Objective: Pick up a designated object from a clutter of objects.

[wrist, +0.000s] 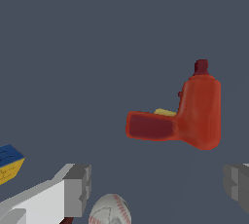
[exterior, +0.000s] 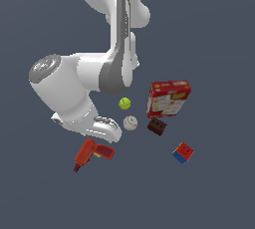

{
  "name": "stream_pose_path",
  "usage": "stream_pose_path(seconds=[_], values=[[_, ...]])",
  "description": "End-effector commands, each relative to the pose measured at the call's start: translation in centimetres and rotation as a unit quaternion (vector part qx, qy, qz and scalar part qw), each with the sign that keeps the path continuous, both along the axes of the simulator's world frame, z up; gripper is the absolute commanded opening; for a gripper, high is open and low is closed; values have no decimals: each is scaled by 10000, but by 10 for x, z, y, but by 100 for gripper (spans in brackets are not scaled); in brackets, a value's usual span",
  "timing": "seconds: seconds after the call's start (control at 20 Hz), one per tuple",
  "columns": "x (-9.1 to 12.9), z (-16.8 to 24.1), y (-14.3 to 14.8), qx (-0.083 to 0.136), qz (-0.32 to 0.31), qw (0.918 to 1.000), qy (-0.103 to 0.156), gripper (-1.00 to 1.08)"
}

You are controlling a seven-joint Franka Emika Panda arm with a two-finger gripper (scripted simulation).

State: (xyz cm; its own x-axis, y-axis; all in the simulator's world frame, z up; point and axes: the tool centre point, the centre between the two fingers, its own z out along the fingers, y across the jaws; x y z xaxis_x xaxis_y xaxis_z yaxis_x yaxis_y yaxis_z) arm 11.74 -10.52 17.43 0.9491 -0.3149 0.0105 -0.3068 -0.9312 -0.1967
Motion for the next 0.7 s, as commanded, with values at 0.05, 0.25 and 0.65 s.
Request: stream_pose_path(seconds=[0.05,0.25,0.65], values=[[13,-31,-25,115,-332,9994,-77,108],[23,-63,-51,212,-668,9974,-150,108],[29,-106,-86,314,-1113,9930,-242,108]])
